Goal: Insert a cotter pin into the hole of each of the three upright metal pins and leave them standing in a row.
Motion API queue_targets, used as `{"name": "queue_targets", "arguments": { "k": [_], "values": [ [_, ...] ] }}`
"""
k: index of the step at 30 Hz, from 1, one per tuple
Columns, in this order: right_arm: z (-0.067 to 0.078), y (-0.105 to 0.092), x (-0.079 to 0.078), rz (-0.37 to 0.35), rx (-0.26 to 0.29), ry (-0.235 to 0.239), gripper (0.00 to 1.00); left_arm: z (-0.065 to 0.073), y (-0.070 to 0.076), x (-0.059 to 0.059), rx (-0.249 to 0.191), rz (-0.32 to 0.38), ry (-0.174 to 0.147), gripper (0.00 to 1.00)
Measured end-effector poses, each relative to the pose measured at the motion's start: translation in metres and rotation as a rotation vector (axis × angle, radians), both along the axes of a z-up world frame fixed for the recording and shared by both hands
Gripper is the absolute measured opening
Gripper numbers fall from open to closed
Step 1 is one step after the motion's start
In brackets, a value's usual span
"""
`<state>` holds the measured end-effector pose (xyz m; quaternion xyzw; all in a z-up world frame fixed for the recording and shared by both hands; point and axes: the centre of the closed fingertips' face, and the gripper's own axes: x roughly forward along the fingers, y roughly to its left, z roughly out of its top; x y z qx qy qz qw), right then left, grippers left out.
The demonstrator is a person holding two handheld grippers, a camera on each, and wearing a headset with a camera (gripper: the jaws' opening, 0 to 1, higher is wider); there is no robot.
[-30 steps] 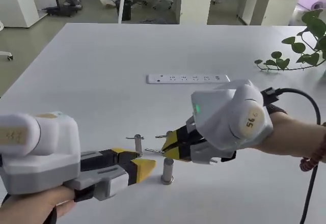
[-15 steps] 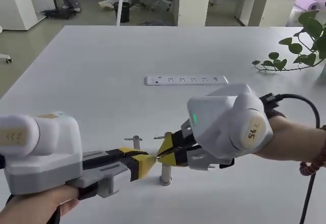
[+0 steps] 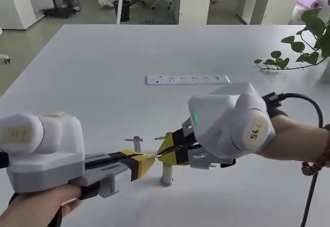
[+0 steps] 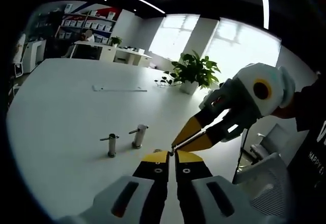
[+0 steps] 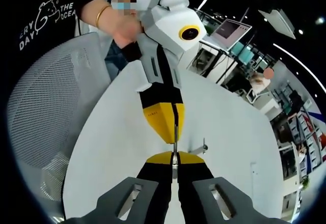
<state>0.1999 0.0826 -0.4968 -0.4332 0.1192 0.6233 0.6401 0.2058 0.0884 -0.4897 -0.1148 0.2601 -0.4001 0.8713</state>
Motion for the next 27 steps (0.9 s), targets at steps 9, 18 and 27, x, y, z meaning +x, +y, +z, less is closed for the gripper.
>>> {"name": "queue_targets", "arguments": {
  "k": [9,18,27],
  "values": [
    [-0.0026,-0.0021,0.0010,0.004,-0.016,-0.017,0.00,0.0014,-0.0030,0.0010,-0.019,0.001,0.012,0.02],
    [-0.0019,-0.0023,0.0019,0.005,-0.015,-0.021,0.00,0.0001,-0.0045,0.0006,-0.046,0.011,0.054,0.01],
    [-0.0031,-0.0019,0.0024,0.002,-0.019,-0.028,0.00,-0.0007,-0.0045,0.0009,-0.060,0.022,0.069,0.01]
  ]
}}
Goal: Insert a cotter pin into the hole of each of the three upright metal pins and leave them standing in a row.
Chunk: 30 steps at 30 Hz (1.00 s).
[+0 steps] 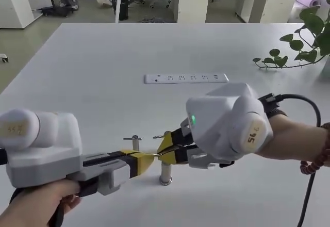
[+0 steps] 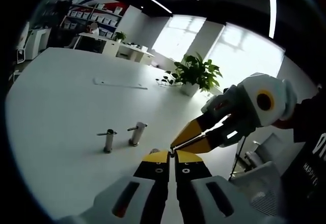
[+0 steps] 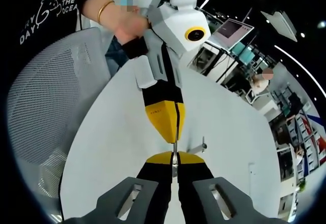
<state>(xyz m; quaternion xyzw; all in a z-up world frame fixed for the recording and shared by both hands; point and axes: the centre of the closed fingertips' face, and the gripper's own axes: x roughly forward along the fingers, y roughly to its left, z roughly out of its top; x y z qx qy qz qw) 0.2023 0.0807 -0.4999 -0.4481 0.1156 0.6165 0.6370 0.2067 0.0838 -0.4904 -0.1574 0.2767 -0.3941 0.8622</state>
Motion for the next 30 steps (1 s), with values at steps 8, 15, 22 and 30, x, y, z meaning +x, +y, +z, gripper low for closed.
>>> {"name": "queue_targets", "arguments": {
  "k": [8,15,22,30],
  "values": [
    [-0.002,-0.001,0.001,-0.038,0.003,0.030,0.00,-0.002,0.000,0.000,-0.005,0.001,0.023,0.00],
    [-0.003,-0.004,0.003,-0.106,0.046,0.122,0.01,-0.005,0.001,-0.003,0.022,-0.008,0.009,0.00],
    [-0.001,-0.014,0.008,-0.221,0.146,0.304,0.03,-0.005,0.005,-0.003,0.061,-0.028,-0.047,0.00],
    [0.002,-0.022,0.005,-0.313,0.272,0.549,0.06,-0.009,0.007,-0.006,0.104,-0.075,-0.081,0.00]
  ]
}}
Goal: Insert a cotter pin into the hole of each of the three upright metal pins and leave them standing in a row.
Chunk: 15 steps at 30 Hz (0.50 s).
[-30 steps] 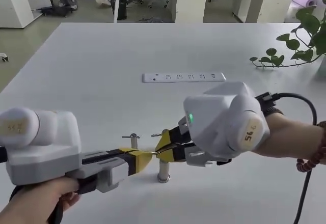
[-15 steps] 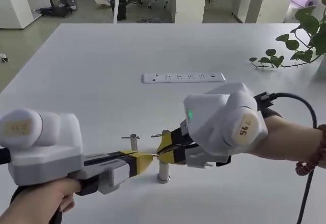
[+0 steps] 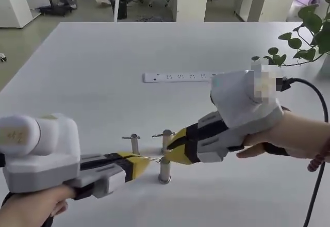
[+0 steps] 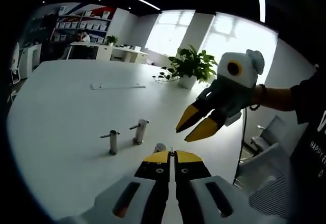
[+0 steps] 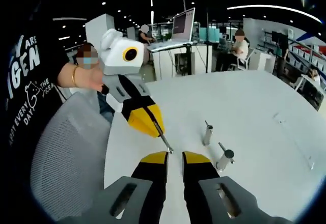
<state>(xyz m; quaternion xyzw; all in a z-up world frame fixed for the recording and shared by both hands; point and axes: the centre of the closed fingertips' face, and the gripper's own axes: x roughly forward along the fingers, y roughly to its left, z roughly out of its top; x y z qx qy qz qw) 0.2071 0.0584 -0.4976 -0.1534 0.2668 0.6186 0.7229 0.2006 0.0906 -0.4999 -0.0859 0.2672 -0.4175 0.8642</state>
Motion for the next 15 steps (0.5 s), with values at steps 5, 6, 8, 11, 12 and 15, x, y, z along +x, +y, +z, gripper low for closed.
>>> {"name": "queue_targets", "arguments": {
  "k": [5,6,8,11,12,15],
  "values": [
    [0.002,0.000,-0.014,0.005,0.074,0.132,0.07,0.002,-0.002,-0.004,-0.011,-0.040,-0.015,0.00],
    [0.003,0.000,-0.015,0.006,0.092,0.148,0.08,0.003,-0.002,-0.005,-0.013,-0.048,-0.017,0.00],
    [0.003,0.000,-0.019,0.012,0.115,0.180,0.10,0.005,-0.004,-0.008,-0.020,-0.075,-0.021,0.00],
    [0.005,0.000,-0.025,0.033,0.135,0.213,0.10,0.008,-0.008,-0.013,-0.023,-0.113,-0.041,0.00],
    [0.005,0.000,-0.026,0.037,0.134,0.215,0.11,0.009,-0.009,-0.014,-0.026,-0.123,-0.042,0.00],
    [0.003,0.000,-0.030,0.056,0.131,0.230,0.11,0.011,-0.012,-0.019,-0.032,-0.160,-0.052,0.00]
  ]
}}
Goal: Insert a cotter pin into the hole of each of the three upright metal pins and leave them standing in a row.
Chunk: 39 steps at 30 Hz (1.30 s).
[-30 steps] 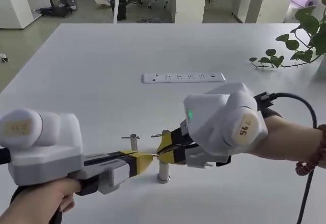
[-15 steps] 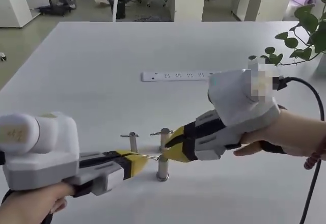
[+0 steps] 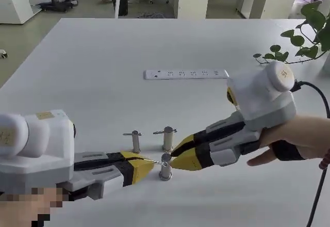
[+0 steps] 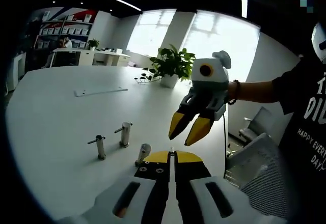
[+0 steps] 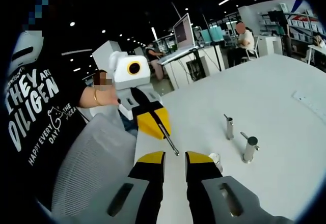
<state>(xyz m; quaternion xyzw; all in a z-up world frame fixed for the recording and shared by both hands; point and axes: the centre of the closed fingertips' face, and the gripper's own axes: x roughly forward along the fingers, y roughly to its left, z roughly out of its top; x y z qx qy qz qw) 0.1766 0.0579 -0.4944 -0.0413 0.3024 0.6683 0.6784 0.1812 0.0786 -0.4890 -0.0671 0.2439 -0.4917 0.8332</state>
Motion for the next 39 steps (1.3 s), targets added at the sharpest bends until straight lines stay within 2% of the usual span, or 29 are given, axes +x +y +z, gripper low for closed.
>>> {"name": "queue_targets", "arguments": {
  "k": [4,9,13,15,18,22,26,32,36,39],
  "values": [
    [-0.005,-0.002,-0.008,0.033,0.009,0.044,0.12,0.000,-0.003,-0.006,0.003,-0.036,-0.008,0.00],
    [-0.010,-0.004,-0.020,0.088,0.006,0.084,0.11,0.003,-0.009,-0.014,-0.013,-0.088,-0.016,0.00],
    [-0.011,-0.004,-0.022,0.098,0.018,0.102,0.11,0.003,-0.011,-0.017,-0.014,-0.109,-0.018,0.00],
    [-0.011,-0.003,-0.025,0.112,0.032,0.107,0.10,0.002,-0.011,-0.018,-0.017,-0.115,-0.014,0.00],
    [-0.007,0.000,-0.030,0.114,0.081,0.153,0.10,0.003,-0.012,-0.020,-0.016,-0.124,-0.018,0.00],
    [-0.010,-0.001,-0.028,0.113,0.082,0.149,0.08,0.006,-0.015,-0.022,-0.038,-0.138,-0.011,0.00],
    [-0.006,0.000,-0.027,0.111,0.111,0.168,0.05,0.007,-0.015,-0.022,-0.038,-0.142,-0.015,0.00],
    [-0.004,0.001,-0.029,0.120,0.117,0.164,0.01,0.009,-0.015,-0.022,-0.048,-0.142,-0.011,0.00],
    [-0.002,-0.001,-0.033,0.151,0.117,0.150,0.00,0.009,-0.016,-0.025,-0.058,-0.149,0.001,0.00],
    [-0.002,-0.001,-0.036,0.183,0.104,0.105,0.00,0.008,-0.016,-0.026,-0.057,-0.157,0.009,0.00]
  ]
}}
